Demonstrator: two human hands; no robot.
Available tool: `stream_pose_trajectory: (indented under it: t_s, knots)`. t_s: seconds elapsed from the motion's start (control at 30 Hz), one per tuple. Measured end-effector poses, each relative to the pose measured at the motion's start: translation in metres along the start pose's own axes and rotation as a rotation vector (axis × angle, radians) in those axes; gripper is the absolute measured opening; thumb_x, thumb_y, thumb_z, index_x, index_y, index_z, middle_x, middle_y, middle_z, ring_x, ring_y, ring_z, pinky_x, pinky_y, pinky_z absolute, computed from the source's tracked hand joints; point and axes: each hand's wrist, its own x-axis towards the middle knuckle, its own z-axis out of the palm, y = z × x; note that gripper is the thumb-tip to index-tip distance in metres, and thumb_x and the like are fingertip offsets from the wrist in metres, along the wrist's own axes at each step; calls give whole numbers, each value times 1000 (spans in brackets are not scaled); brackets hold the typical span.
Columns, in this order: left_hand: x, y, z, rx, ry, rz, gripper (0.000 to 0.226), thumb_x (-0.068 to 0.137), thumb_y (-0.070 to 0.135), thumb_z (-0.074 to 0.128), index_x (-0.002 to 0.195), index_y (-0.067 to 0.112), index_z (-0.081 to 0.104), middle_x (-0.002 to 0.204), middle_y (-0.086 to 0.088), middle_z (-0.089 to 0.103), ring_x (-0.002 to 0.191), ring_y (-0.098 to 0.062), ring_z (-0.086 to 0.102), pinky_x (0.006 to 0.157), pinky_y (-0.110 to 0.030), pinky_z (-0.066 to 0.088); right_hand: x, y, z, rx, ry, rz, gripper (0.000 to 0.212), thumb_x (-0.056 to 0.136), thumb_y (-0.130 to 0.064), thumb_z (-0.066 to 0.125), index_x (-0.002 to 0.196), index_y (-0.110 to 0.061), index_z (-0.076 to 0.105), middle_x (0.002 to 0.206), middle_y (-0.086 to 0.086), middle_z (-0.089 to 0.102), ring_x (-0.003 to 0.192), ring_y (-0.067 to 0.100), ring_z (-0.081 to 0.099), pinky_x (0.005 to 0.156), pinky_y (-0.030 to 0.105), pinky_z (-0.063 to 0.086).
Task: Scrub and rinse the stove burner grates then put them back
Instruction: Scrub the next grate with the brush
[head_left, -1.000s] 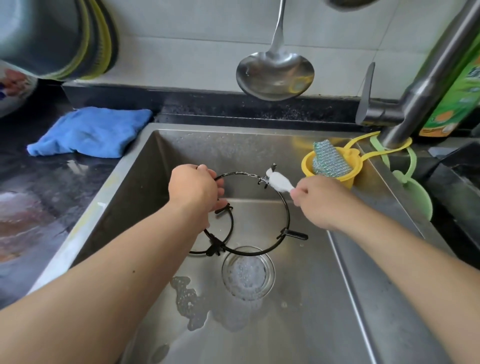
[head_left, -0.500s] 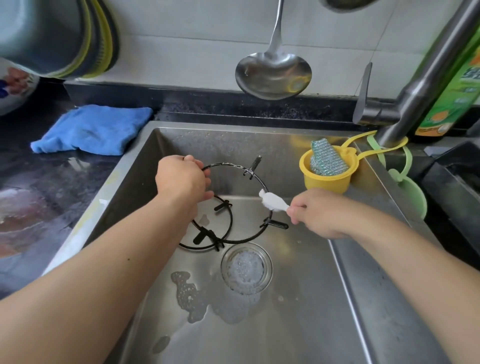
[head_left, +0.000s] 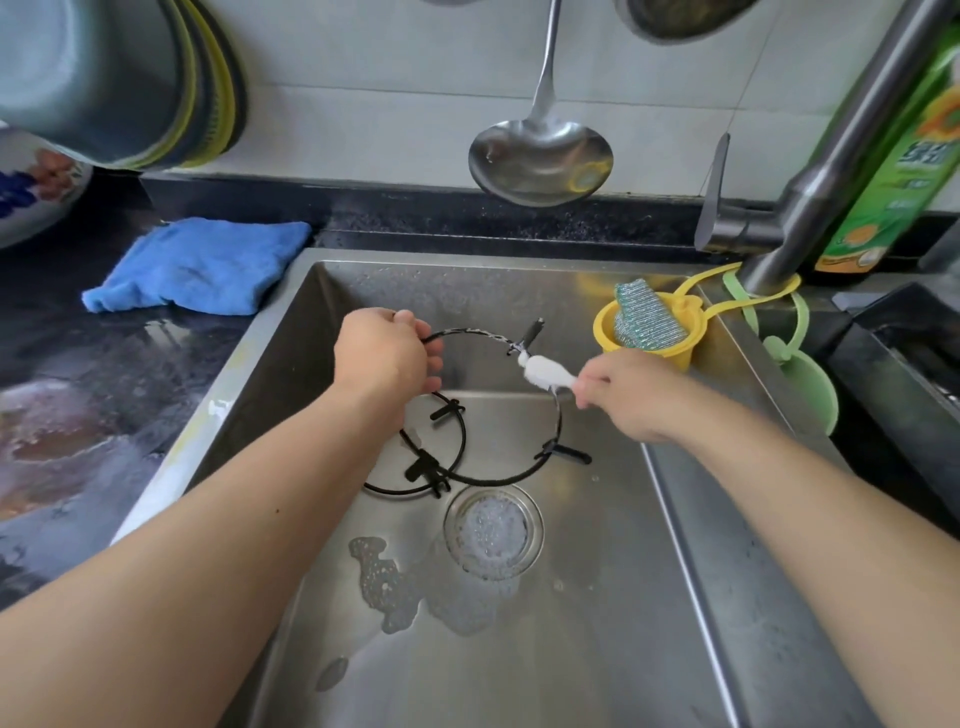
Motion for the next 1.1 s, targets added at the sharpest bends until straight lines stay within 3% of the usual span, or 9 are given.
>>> stream_pose_trajectory:
  t_s: [0.07, 0.2, 0.3, 0.47, 0.6, 0.67, 0.83, 1.03, 1.1]
  knots:
    - [1, 0, 2, -1, -2, 20, 33, 109, 21, 38, 86, 13, 60, 85, -11, 70, 66, -20, 65, 62, -37, 62, 2, -1, 0, 85, 59, 20, 26, 105, -30, 47, 93, -24, 68, 91, 2, 61, 81, 21, 55, 61, 31, 38]
    - [7, 0, -9, -73, 101, -27, 35, 110, 26, 40, 86, 13, 61, 90, -11, 71, 75, -22, 68, 62, -40, 63, -13, -4, 1, 71, -214, -80, 28, 105, -33, 49, 87, -21, 67, 67, -5, 55, 57, 10, 47, 51, 21, 36]
    - [5, 0, -10, -63, 102, -23, 35, 110, 26, 39, 86, 13, 62, 90, -11, 72, 74, -21, 68, 62, -40, 63, -14, 1, -7, 124, -243, -79, 31, 104, -36, 49, 83, -21, 66, 58, -10, 53, 45, 0, 46, 47, 16, 34]
    - [1, -2, 0, 60, 0, 81, 32, 109, 23, 40, 89, 13, 64, 93, -12, 74, 73, -21, 70, 69, -44, 64, 1, 6, -2, 108, 31, -17, 29, 104, -37, 49, 91, -21, 70, 91, 3, 65, 82, 19, 59, 68, 31, 44]
    - [10, 0, -10, 22, 83, 15, 34, 109, 26, 40, 89, 12, 63, 91, -11, 73, 75, -22, 70, 68, -44, 64, -8, 2, -1, 217, -308, -71, 30, 104, -36, 51, 88, -17, 69, 60, -5, 53, 49, 9, 44, 48, 22, 36]
    - [11, 2, -11, 3, 68, -29, 35, 110, 24, 39, 86, 11, 61, 88, -12, 71, 69, -21, 67, 63, -40, 63, -11, 3, -4, 237, -346, -72, 31, 104, -36, 51, 90, -15, 70, 58, -5, 50, 47, 9, 42, 47, 21, 36]
    - [-5, -2, 7, 54, -114, 13, 34, 110, 17, 36, 85, 10, 59, 80, -13, 67, 58, -19, 61, 63, -36, 60, 2, 9, -7, 191, 29, -17, 27, 104, -34, 50, 91, -23, 70, 95, 5, 66, 87, 24, 61, 68, 31, 44]
    - [7, 1, -7, -81, 66, 3, 35, 110, 26, 39, 86, 12, 60, 89, -12, 69, 72, -21, 67, 58, -39, 62, -8, 7, -4, 257, -254, -43, 32, 104, -36, 51, 85, -17, 68, 62, -3, 53, 52, 13, 44, 48, 23, 36]
    - [8, 1, -11, -79, 95, 29, 33, 110, 28, 40, 89, 13, 62, 93, -11, 72, 78, -21, 70, 59, -40, 62, -10, 5, -3, 272, -257, -51, 34, 103, -37, 51, 83, -16, 67, 60, -2, 51, 51, 14, 42, 48, 24, 34]
